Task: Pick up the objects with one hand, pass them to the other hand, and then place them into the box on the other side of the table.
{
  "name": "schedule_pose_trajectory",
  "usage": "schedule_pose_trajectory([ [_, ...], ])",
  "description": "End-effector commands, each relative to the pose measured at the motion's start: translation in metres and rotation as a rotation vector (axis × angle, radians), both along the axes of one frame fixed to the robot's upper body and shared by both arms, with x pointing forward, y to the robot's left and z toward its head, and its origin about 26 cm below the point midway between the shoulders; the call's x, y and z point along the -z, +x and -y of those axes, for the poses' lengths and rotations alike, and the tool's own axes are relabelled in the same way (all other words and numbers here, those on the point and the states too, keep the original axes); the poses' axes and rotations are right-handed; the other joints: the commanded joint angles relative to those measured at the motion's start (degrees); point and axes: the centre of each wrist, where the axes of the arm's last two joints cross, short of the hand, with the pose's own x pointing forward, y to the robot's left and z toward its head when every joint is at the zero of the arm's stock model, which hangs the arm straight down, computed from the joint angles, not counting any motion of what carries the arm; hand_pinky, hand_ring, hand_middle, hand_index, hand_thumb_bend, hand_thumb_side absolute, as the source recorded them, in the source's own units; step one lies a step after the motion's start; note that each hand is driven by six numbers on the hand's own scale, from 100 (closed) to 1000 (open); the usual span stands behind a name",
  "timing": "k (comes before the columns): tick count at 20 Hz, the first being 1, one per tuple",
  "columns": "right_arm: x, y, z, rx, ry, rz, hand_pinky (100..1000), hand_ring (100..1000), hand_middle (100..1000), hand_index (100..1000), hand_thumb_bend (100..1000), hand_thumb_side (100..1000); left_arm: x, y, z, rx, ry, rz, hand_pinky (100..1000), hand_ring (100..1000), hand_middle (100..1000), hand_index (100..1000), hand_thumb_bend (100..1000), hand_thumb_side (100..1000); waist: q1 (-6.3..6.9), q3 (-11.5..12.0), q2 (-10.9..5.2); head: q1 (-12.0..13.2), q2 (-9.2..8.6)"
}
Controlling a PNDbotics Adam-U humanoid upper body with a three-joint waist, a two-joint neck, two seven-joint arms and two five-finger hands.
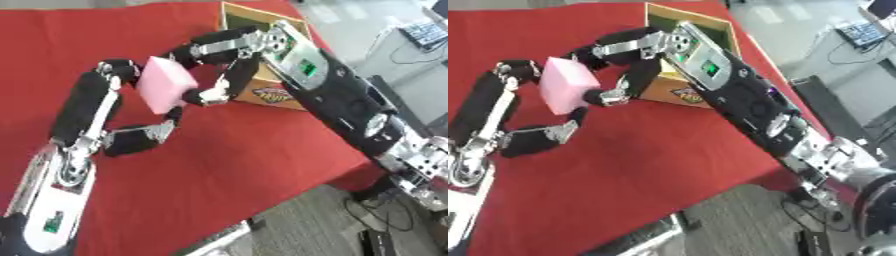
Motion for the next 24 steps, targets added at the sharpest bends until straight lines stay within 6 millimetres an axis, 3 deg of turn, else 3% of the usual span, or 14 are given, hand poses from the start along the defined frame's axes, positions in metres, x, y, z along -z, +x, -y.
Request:
schedule_pose_trajectory([
  [1, -0.002, -0.001, 0.000, -0.010, -0.008, -0.007, 824, 912, 449, 632, 100, 478, -0.017, -0.010, 0.016, 0.027, -0.046, 0.040, 688, 532, 453, 617, 100, 228, 0.25, -0.2, -0.85, 0.0, -0.06],
  [6, -0.002, -0.002, 0.001, -0.009, 0.000, -0.011, 810, 895, 424, 597, 100, 448, -0.014, -0.009, 0.015, -0.012, -0.049, 0.041, 702, 545, 473, 648, 100, 192, 0.26, -0.1, -0.88, 1.2, -0.06],
  [9, -0.002, -0.002, 0.002, -0.010, 0.005, -0.012, 803, 888, 416, 588, 100, 444, -0.013, -0.008, 0.015, -0.033, -0.049, 0.045, 715, 562, 498, 685, 101, 216, 0.22, -0.1, -0.83, 1.6, -0.06],
  [14, -0.003, -0.003, 0.002, -0.012, 0.013, -0.011, 798, 881, 411, 580, 100, 433, -0.011, -0.006, 0.014, -0.089, -0.052, 0.058, 733, 590, 534, 771, 388, 324, 0.22, -0.1, -0.73, 1.7, -0.06],
  [18, -0.004, -0.004, 0.004, -0.008, 0.020, -0.008, 794, 879, 409, 574, 100, 407, -0.008, -0.004, 0.013, -0.154, -0.068, 0.067, 735, 600, 549, 803, 505, 375, 0.24, -0.2, -0.66, 1.8, -0.06],
  [24, -0.003, -0.005, 0.007, 0.006, 0.031, -0.006, 792, 879, 407, 570, 100, 401, -0.004, -0.003, 0.013, -0.210, -0.094, 0.072, 740, 610, 560, 821, 596, 422, 0.28, -0.4, -0.56, 1.6, -0.06],
])
